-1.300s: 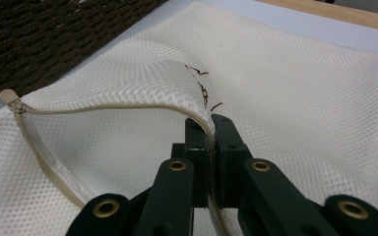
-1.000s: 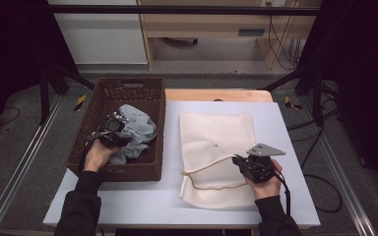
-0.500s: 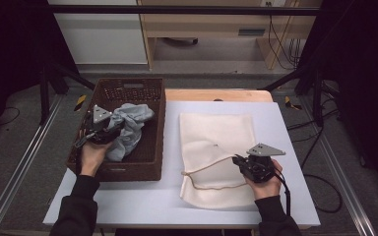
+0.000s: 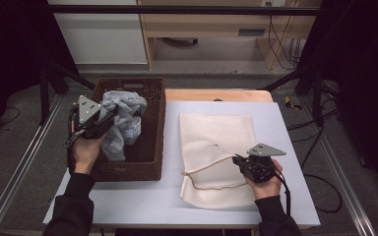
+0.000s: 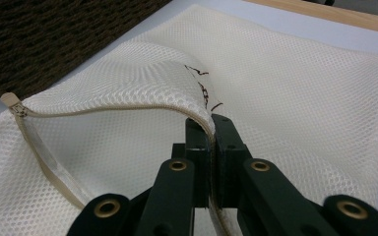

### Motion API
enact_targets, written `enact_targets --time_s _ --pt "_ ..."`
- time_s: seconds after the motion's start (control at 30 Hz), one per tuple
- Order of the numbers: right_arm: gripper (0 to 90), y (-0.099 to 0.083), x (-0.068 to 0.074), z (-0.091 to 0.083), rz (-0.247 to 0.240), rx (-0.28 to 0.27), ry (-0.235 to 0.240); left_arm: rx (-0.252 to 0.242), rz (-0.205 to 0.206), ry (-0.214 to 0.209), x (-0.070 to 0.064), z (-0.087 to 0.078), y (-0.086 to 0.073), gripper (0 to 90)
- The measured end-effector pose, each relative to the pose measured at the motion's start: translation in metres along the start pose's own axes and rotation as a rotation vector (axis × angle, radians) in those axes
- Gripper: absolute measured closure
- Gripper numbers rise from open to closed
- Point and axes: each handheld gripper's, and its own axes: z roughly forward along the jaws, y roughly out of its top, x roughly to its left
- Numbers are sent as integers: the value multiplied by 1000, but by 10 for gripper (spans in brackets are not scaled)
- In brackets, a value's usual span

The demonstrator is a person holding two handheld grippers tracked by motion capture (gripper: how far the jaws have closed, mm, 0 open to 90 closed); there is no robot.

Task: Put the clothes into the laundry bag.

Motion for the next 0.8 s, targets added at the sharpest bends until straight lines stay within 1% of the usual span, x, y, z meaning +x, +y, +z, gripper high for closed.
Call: enact_targets --time_s 0.07,0.2,0.27,0.37,0.43,0.6,0.8 --pt "869 0 0 0 2 0 1 -32 5 2 -1 -6 7 707" --pt "870 0 0 0 4 -2 0 -75 4 -1 -2 -17 22 706" --pt "869 0 0 -1 5 -2 0 -104 -10 -4 -1 -22 29 706" --pt "870 0 0 -1 4 -3 -2 -143 -16 -2 0 -31 41 706" --pt "870 0 0 -1 5 -4 -2 -160 -15 2 1 -34 47 707" --pt "870 0 0 -1 4 -4 -2 -208 -32 -8 6 -48 66 706" --pt "870 0 0 -1 8 -5 -3 -239 -46 -17 7 -61 80 706"
